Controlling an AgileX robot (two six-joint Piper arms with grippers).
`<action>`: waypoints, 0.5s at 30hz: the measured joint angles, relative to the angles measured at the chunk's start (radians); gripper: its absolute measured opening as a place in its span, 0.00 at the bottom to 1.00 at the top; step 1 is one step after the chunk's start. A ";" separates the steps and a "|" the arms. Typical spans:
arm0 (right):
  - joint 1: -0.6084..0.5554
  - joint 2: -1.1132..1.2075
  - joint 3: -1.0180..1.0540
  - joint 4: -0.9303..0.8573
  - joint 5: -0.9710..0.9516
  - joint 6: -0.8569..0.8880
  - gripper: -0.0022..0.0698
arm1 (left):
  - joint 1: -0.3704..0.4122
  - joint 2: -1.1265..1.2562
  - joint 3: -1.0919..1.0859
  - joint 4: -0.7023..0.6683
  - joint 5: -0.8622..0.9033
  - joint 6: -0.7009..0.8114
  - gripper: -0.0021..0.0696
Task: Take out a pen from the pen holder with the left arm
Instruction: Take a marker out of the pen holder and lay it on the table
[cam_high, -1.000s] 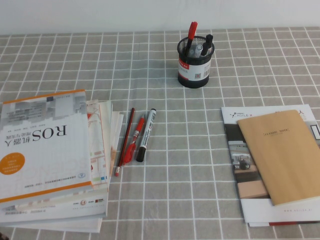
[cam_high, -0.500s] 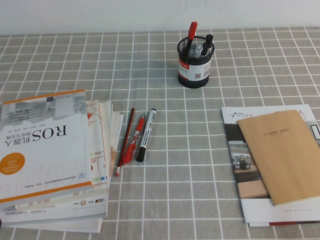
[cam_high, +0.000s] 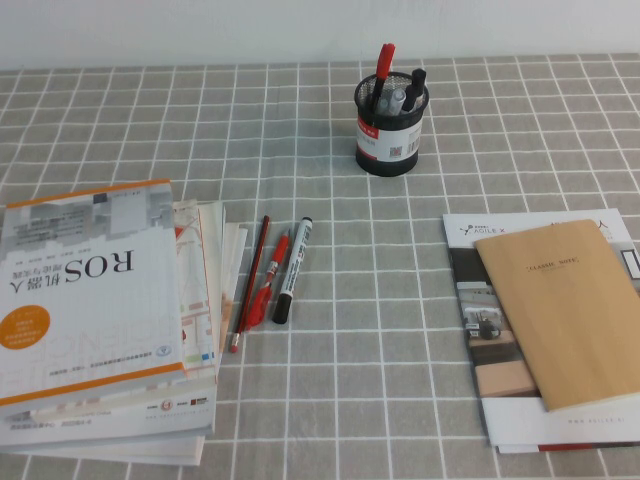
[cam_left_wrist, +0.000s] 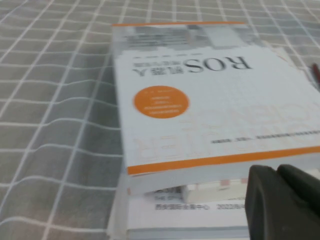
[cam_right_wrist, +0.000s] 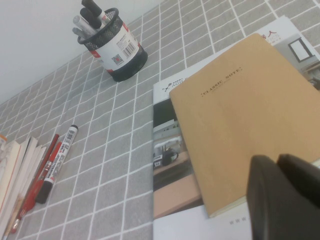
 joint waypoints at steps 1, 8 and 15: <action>0.000 0.000 0.000 0.000 0.000 0.000 0.01 | -0.013 0.000 0.000 -0.005 0.000 0.019 0.03; 0.000 0.000 0.000 0.000 0.000 0.000 0.01 | -0.053 -0.002 0.000 -0.006 0.000 0.064 0.03; 0.000 0.000 0.000 0.000 0.000 0.000 0.01 | -0.025 -0.003 0.000 -0.010 0.002 0.064 0.02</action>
